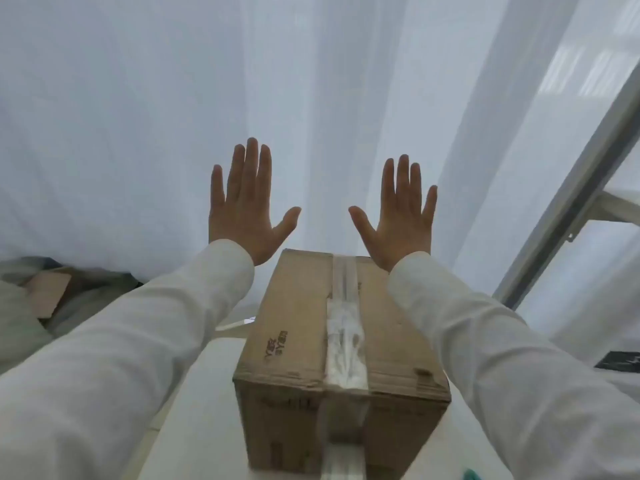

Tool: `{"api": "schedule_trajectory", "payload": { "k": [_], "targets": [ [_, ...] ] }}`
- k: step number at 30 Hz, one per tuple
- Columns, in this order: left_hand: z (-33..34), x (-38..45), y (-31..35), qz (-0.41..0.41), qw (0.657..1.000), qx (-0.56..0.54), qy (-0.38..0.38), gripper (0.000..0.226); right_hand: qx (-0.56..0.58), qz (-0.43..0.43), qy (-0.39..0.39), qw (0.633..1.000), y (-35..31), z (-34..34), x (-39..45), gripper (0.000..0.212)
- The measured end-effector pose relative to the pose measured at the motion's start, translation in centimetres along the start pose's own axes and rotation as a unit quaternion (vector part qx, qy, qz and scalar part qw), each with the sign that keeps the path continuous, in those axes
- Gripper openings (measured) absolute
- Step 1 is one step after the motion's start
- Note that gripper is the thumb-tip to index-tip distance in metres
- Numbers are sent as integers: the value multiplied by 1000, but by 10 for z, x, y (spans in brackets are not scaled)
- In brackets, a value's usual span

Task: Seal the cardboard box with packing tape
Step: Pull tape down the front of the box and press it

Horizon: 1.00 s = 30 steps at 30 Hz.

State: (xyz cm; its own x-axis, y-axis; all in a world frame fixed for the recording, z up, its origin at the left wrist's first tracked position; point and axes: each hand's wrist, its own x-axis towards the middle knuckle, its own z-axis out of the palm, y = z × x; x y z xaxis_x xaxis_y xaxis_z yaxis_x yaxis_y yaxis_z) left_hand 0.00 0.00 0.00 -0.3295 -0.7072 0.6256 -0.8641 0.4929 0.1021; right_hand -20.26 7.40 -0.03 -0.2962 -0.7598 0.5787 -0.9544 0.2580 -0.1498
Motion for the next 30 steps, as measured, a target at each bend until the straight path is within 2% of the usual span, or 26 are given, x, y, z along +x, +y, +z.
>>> {"api": "schedule_trajectory", "payload": {
  "k": [2, 5, 8, 11, 14, 19, 23, 27, 30],
  "targets": [
    [-7, -20, 2, 3, 1000, 5, 14, 83, 2, -14, 8, 1000, -7, -5, -19, 76],
    [-20, -56, 8, -35, 999, -28, -1, 82, 103, -35, -29, 994, -12, -14, -52, 64],
    [-32, -102, 24, -67, 989, -117, -57, 72, 144, -70, -110, 981, -11, -19, -86, 48],
    [-33, -147, 37, -58, 966, -204, -151, 56, 167, -72, -231, 956, -19, -17, -119, 40],
    [-20, -178, 41, 24, 971, -153, -182, 62, 152, -76, -313, 934, -28, -9, -136, 34],
    [-9, -185, 38, 60, 978, -123, -158, 85, 49, -98, -371, 922, -32, -5, -129, 46],
    [-6, -185, 36, 68, 977, -112, -167, 65, 17, -74, -384, 920, -36, 11, -119, 54],
    [-6, -184, 36, 68, 976, -108, -177, 63, 52, -83, -404, 909, -39, 0, -125, 38],
    [-5, -185, 37, 68, 976, -108, -178, 56, 79, -125, -419, 896, -32, -20, -146, 52]
  ]
}}
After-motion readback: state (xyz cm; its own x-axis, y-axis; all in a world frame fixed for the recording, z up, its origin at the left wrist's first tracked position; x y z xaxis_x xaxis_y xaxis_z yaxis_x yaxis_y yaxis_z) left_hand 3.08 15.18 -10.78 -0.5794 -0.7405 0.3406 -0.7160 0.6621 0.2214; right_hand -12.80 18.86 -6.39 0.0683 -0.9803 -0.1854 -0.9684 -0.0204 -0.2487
